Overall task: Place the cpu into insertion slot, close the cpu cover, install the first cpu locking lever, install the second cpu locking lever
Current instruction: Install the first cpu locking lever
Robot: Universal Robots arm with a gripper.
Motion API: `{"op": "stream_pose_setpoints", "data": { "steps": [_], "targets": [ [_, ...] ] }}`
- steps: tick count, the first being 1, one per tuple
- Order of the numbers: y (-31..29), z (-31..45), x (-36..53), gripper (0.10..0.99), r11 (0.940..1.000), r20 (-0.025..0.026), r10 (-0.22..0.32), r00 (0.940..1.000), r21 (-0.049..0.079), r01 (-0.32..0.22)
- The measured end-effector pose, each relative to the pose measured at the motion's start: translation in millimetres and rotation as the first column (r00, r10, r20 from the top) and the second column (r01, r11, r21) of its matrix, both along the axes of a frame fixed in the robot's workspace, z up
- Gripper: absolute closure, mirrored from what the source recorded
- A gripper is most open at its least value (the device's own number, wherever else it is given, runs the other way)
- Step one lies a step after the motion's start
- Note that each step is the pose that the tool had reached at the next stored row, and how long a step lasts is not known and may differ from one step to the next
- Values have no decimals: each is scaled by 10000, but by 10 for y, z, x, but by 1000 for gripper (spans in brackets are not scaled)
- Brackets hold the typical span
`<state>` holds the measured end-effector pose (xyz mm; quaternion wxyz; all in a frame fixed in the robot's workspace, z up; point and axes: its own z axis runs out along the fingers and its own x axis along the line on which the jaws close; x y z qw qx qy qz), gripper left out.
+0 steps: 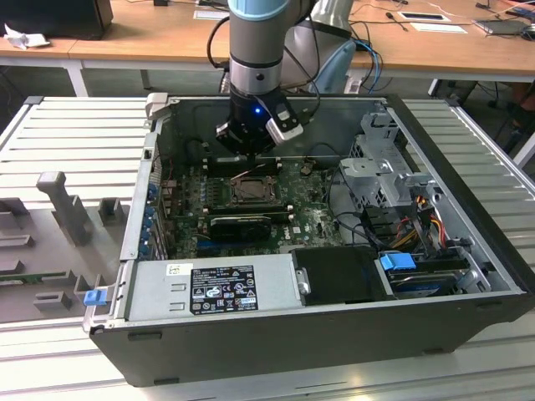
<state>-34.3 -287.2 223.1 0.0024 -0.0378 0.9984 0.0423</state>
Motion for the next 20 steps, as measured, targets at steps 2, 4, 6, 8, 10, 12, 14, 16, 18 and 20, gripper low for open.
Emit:
{"op": "stream_pose_setpoints", "data": {
  "steps": [2,4,6,8,10,12,14,16,18,20],
  "targets": [
    [3,-2,19,980,10000,0,20,10000,10,-20],
    [6,-6,39,980,10000,2,19,10000,57,-19],
    [6,-12,44,980,9999,1,2,10000,151,-2],
    [7,-21,45,980,9997,5,-32,10000,231,32],
    [6,-28,50,980,9997,12,-57,10000,233,56],
    [6,-34,61,980,9997,27,-96,10000,228,95],
    [5,-45,66,980,9997,39,-123,9999,225,122],
    [1,-62,69,980,9996,43,-177,9998,223,176],
    [-6,-76,70,980,9995,46,-228,9997,220,227],
    [-9,-86,73,980,9995,48,-240,9997,222,238]
  ]
}}
